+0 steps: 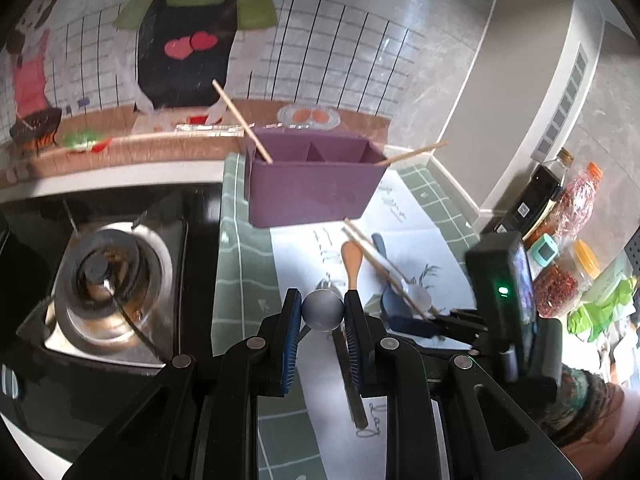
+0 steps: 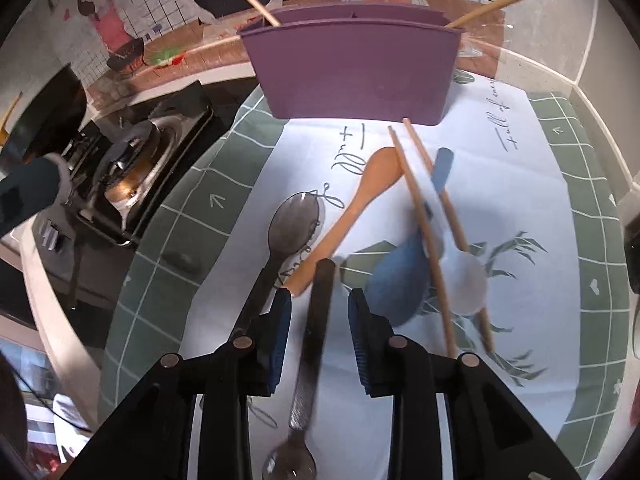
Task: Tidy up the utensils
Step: 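Grasp the white-tipped metal spoon with the left gripper while the right holds its spoon, then lift both held spoons up toward the purple caddy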
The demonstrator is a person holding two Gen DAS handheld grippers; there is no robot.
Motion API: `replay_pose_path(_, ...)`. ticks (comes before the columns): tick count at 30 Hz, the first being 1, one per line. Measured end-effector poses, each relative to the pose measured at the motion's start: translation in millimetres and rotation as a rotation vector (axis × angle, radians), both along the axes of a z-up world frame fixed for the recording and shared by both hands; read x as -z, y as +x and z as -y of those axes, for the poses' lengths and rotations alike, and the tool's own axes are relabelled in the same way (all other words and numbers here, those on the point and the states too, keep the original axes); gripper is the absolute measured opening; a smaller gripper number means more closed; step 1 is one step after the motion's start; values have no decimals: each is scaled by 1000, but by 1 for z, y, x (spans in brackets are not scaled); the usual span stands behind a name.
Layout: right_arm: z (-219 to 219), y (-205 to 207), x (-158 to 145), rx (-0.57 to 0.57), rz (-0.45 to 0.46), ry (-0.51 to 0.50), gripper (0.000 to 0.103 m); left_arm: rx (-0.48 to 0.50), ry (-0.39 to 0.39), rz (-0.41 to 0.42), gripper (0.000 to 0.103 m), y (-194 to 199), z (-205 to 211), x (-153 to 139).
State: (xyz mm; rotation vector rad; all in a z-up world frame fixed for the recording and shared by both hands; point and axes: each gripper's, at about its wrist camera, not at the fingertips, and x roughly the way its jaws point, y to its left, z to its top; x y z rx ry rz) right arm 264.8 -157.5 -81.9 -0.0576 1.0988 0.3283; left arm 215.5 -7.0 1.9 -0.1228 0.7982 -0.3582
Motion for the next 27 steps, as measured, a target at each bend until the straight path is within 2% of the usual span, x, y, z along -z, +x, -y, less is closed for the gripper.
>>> replay_pose_path(4, -3, 7, 12, 17, -31, -24, 28, 0, -5, -8, 23, -3, -2, 2)
replay_pose_path(6, -2, 6, 12, -5, -29, -17, 11, 0, -6, -11, 23, -2, -2, 3)
replay_pose_path(7, -1, 4, 11, -11, -33, -5, 11, 0, -5, -12, 23, -2, -1, 3)
replay_pose_path(14, 25, -14, -37, -14, 74, 19, 11, -4, -14, 5, 22, -2, -3, -2)
replay_pose_path(18, 37, -23, -73, 3, 156, 21, 11, 14, -30, 38, 22, -3, -3, -16)
replay_pose_path(21, 41, -25, -107, 12, 232, 38, 11, 22, -34, 84, 22, -2, -2, -37)
replay_pose_path(26, 43, -18, -187, 4, 428, 32, 11, 57, -69, 161, 22, 16, 0, -102)
replay_pose_path(27, 43, -15, -212, 0, 496, 30, 11, 62, -63, 186, 22, 19, 2, -117)
